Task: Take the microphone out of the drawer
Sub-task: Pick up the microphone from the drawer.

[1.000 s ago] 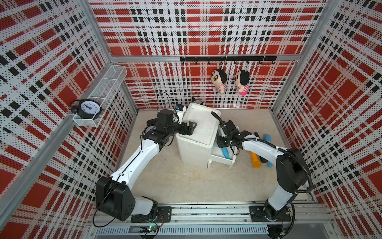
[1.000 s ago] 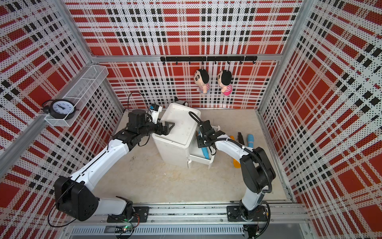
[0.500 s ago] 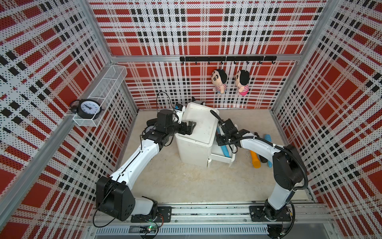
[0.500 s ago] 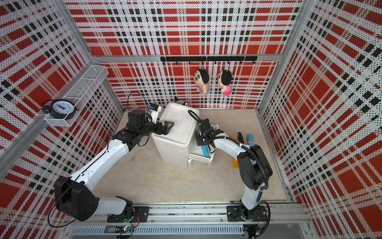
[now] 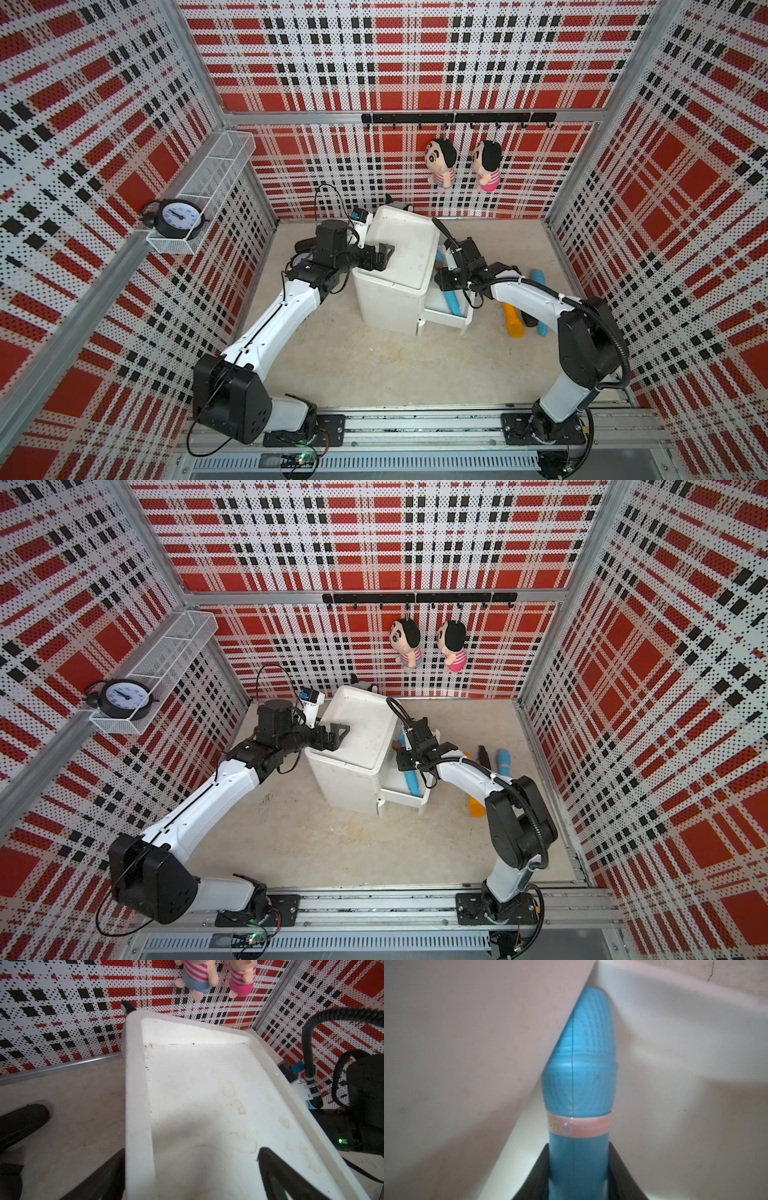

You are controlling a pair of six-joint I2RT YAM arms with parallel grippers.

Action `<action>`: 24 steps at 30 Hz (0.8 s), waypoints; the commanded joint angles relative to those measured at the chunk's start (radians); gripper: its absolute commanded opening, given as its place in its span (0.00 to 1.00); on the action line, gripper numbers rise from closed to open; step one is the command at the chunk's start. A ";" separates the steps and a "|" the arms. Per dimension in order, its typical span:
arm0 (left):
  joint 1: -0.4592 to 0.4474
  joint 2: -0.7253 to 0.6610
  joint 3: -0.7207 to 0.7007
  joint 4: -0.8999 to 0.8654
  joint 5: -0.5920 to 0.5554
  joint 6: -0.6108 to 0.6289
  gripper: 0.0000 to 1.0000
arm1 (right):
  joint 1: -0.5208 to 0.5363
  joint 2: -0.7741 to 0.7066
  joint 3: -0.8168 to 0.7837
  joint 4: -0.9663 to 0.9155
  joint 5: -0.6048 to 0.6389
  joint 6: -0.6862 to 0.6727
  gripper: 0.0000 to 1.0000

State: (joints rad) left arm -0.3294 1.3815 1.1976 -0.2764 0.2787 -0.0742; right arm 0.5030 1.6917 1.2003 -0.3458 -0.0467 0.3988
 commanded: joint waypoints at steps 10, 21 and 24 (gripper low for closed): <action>0.004 0.005 -0.018 -0.032 -0.012 0.013 0.98 | -0.032 -0.142 -0.057 0.135 -0.011 0.114 0.00; -0.030 -0.005 -0.025 -0.014 -0.127 0.019 0.98 | -0.104 -0.260 -0.020 0.102 -0.054 0.068 0.00; -0.085 0.009 -0.011 -0.032 -0.209 0.028 0.98 | -0.161 -0.302 -0.013 0.081 -0.091 0.038 0.00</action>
State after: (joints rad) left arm -0.3756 1.3800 1.1957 -0.2722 0.1619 -0.0673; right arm 0.3866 1.4456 1.1599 -0.2569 -0.1074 0.4717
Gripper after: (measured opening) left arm 0.982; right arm 0.363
